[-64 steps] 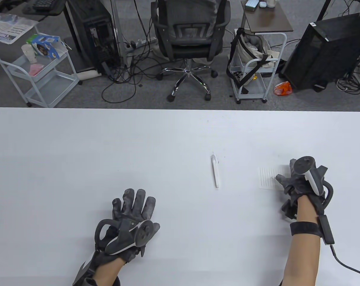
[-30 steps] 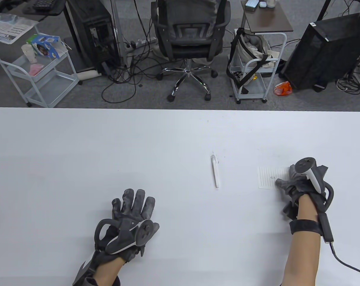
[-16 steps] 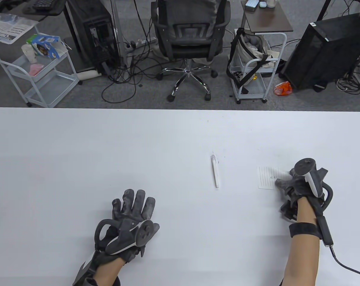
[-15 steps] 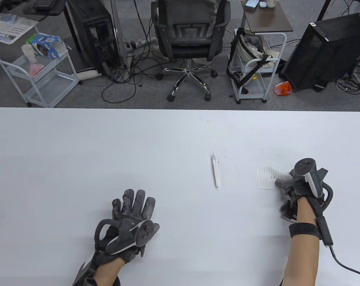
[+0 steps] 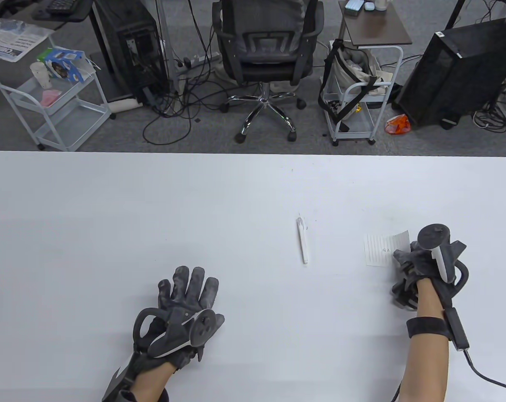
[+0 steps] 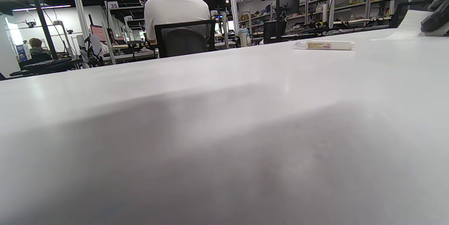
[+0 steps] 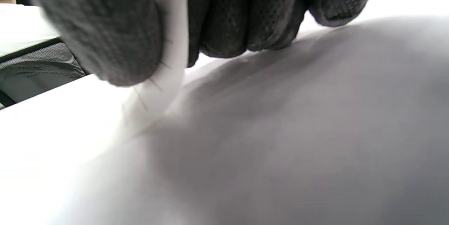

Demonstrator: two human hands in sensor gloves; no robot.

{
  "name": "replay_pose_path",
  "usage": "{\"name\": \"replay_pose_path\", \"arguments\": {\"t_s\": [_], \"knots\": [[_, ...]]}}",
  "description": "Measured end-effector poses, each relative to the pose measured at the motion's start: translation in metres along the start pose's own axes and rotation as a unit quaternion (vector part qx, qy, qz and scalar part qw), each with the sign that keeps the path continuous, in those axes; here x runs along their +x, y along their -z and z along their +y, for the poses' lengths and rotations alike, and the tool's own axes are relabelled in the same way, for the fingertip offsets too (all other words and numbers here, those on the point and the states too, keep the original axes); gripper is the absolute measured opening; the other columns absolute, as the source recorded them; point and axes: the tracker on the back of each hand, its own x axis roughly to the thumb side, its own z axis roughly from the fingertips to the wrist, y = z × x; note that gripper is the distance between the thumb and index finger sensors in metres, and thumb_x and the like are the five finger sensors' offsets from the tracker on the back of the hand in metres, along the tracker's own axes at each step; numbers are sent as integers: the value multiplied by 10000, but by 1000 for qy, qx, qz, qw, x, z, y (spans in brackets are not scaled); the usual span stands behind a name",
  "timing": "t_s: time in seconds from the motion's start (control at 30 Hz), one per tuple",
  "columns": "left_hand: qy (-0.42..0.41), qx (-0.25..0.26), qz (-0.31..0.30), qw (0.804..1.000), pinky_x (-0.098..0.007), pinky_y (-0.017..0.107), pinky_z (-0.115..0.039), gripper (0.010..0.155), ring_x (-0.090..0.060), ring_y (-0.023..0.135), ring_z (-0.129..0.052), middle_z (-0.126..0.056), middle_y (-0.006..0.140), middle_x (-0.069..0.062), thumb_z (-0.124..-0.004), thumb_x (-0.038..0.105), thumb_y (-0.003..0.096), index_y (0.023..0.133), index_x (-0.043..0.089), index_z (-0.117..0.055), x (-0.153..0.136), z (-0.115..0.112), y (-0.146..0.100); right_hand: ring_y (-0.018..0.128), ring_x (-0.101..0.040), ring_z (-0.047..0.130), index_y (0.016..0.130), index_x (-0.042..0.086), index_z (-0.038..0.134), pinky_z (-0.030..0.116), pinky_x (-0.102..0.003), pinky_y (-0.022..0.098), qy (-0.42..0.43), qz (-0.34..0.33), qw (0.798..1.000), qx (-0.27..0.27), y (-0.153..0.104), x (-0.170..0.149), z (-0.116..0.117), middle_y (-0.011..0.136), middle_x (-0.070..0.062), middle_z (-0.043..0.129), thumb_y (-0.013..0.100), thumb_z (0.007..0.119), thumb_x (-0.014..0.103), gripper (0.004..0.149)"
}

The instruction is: Squeeze and apply correction pen on text

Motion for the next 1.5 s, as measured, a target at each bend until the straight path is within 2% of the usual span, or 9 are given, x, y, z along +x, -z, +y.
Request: {"name": "replay_pose_path", "arguments": {"t_s": [0.2, 0.4, 0.57, 0.67, 0.87, 1.17, 1.3, 1.5], "knots": [[-2, 6, -1, 1000, -706, 719, -414, 821, -465, 1104, -326, -275, 1193, -89, -549, 699, 413, 1083, 293, -301, 0, 1, -1, 628, -292, 880, 691, 282, 867, 719, -509, 615, 11, -27, 999, -16, -11, 1, -16, 750, -5, 897, 363, 882, 439, 364], [-5, 11, -2, 1000, -704, 719, -420, 820, -466, 1102, -330, -277, 1193, -91, -550, 698, 414, 1082, 292, -303, 0, 1, -2, 523, -271, 917, 710, 279, 869, 756, -499, 551, 93, -63, 993, -27, -34, 9, -43, 662, -7, 939, 381, 860, 430, 362], [-4, 11, -2, 1000, -704, 719, -420, 820, -464, 1103, -330, -276, 1193, -91, -549, 698, 414, 1082, 292, -303, 0, 1, -2, 413, -254, 937, 708, 250, 878, 789, -488, 484, 188, -108, 976, -22, -64, 23, -59, 558, -1, 968, 383, 865, 423, 368], [-6, 9, 2, 1000, -703, 721, -419, 820, -464, 1104, -329, -275, 1194, -88, -548, 699, 415, 1083, 293, -299, 0, 1, -3, 390, -250, 940, 718, 234, 875, 795, -486, 467, 250, -137, 958, 9, -86, 33, -60, 544, -5, 972, 391, 861, 412, 373], [-7, 7, 0, 1000, -702, 722, -420, 822, -464, 1104, -323, -266, 1193, -90, -548, 699, 415, 1083, 292, -294, 2, 0, -6, 389, -249, 945, 755, 200, 858, 800, -486, 455, 355, -181, 913, 89, -131, 58, -47, 569, -20, 972, 408, 846, 379, 391], [-5, 19, -9, 1000, -702, 722, -421, 821, -463, 1104, -326, -269, 1194, -91, -548, 699, 415, 1083, 293, -297, 6, 3, -11, 387, -247, 954, 761, 189, 857, 807, -484, 447, 387, -229, 872, 193, -187, 97, -17, 572, -22, 979, 412, 846, 378, 397], [-3, 18, -10, 1000, -702, 721, -422, 821, -464, 1104, -326, -270, 1194, -89, -547, 699, 415, 1084, 294, -296, 7, 3, -12, 384, -247, 956, 759, 186, 858, 808, -484, 444, 371, -234, 871, 220, -201, 109, 0, 571, -23, 979, 411, 846, 377, 397], [-4, 17, -10, 1000, -702, 723, -419, 821, -462, 1106, -323, -270, 1195, -88, -548, 699, 414, 1083, 296, -296, 6, 4, -11, 386, -247, 958, 759, 183, 858, 809, -484, 442, 304, -231, 888, 257, -215, 121, 29, 573, -24, 980, 413, 845, 377, 397]]}}
